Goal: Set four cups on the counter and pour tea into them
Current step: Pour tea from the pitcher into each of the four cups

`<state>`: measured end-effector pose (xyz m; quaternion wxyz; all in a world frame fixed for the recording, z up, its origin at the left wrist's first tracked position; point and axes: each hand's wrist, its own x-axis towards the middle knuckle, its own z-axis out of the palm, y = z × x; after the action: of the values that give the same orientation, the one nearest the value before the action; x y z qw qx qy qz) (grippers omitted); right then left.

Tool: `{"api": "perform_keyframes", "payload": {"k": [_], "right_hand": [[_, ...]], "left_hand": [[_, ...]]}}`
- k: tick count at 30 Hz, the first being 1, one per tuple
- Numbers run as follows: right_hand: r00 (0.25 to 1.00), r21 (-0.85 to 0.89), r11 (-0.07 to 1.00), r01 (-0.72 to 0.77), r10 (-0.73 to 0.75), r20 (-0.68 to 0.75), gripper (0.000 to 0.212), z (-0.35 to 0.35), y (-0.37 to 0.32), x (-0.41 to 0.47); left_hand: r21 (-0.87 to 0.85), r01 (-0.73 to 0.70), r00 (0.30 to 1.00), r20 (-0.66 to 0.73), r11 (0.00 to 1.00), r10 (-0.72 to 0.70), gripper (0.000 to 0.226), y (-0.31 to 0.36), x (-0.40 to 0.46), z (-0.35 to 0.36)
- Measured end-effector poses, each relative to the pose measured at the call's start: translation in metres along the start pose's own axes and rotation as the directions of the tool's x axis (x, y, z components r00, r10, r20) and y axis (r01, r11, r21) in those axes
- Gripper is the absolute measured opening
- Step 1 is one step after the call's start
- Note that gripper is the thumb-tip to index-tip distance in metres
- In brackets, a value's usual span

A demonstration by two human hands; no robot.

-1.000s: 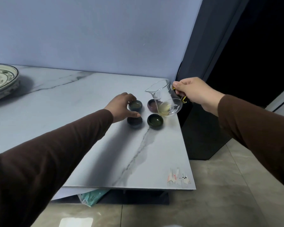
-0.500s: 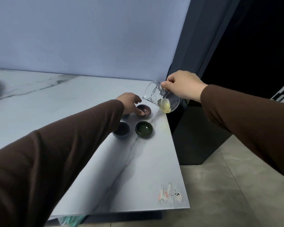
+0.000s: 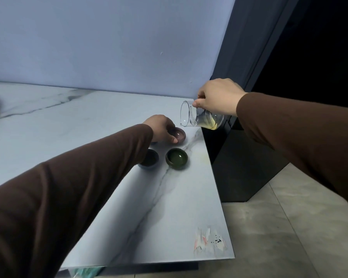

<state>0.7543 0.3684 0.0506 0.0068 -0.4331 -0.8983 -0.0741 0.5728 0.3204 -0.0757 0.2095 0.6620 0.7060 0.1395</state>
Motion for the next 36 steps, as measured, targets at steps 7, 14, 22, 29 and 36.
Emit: {"api": "perform_keyframes", "payload": {"k": [7, 14, 22, 29, 36], "right_hand": [[0.997, -0.050, 0.996, 0.069, -0.069, 0.021, 0.037, -0.004, -0.006, 0.007], [0.995, -0.094, 0.991, 0.097, -0.098, -0.002, 0.037, -0.008, -0.012, 0.013], [0.987, -0.165, 0.974, 0.157, -0.157, 0.008, 0.039, -0.016, -0.020, 0.014], [0.985, -0.192, 0.967, 0.170, -0.170, 0.016, 0.038, -0.022, -0.025, 0.016], [0.984, -0.216, 0.960, 0.178, -0.180, 0.013, 0.037, -0.027, -0.030, 0.016]], "left_hand": [[0.015, 0.011, 1.000, -0.006, 1.000, -0.011, 0.044, 0.001, -0.001, 0.000], [0.024, 0.018, 1.000, -0.001, 1.000, -0.018, 0.045, 0.003, -0.002, -0.001], [0.041, 0.015, 1.000, 0.000, 0.999, -0.015, 0.049, 0.003, -0.003, -0.002], [0.028, 0.021, 1.000, 0.003, 0.999, -0.021, 0.048, 0.004, -0.004, -0.002], [0.029, 0.018, 1.000, 0.004, 0.999, -0.018, 0.041, 0.004, -0.003, -0.002]]}}
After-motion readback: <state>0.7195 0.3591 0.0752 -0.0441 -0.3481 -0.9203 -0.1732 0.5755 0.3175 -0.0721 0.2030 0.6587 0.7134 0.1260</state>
